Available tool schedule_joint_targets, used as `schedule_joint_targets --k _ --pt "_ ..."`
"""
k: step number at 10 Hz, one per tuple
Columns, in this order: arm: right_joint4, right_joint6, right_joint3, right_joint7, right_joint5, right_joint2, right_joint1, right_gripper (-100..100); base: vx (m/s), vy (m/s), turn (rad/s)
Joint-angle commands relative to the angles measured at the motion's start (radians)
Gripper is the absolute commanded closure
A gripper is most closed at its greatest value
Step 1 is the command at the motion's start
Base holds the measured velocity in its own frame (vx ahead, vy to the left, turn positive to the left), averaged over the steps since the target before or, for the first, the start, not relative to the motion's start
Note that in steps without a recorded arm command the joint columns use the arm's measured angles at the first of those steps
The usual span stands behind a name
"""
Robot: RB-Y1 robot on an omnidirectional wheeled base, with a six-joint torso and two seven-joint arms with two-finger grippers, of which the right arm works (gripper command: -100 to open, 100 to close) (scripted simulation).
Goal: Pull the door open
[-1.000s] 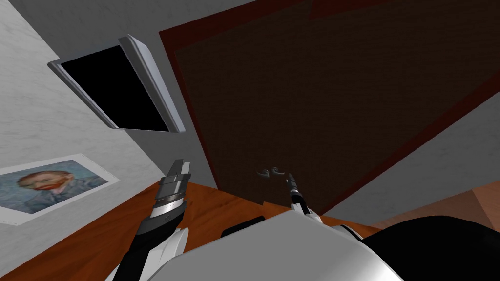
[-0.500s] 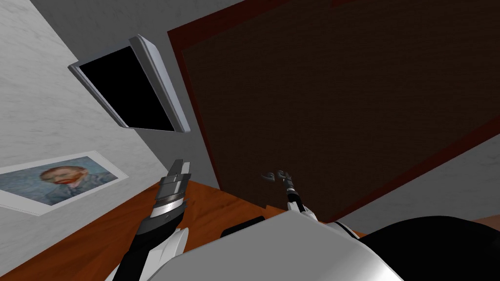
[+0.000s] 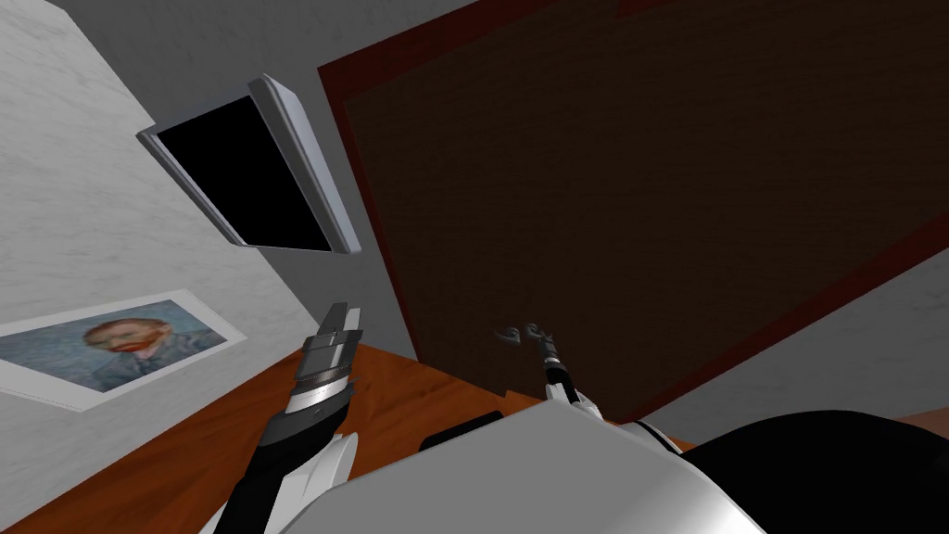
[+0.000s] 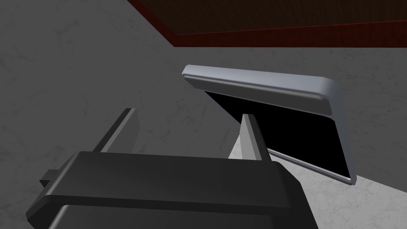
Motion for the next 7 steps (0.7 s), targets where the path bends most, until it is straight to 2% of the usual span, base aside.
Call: schedule_joint_targets --k 1,2,3,4,5,6,7 --pt "0.0 0.0 0.0 0.0 0.0 0.001 0.0 100 0.0 0.0 0.0" --pt "0.0 0.0 0.0 0.0 0.0 0.001 0.0 100 0.0 0.0 0.0" --pt "0.012 -0.002 -0.019 -0.011 -0.002 -0.03 0.027 100 -0.101 -0.055 -0.115" --pt "-0.021 -0.002 -0.019 -0.011 -0.002 -0.03 0.027 100 -0.135 -0.068 -0.094" --pt "-0.004 -0.002 -0.019 -0.011 -0.002 -0.03 0.027 100 -0.075 -0.03 -0.015" --pt "0.019 -0.007 -0.026 -0.026 0.008 -0.049 0.043 100 -0.09 0.019 -0.101" --pt "0.021 -0.009 -0.026 -0.033 0.014 -0.054 0.047 100 -0.099 0.042 -0.145"
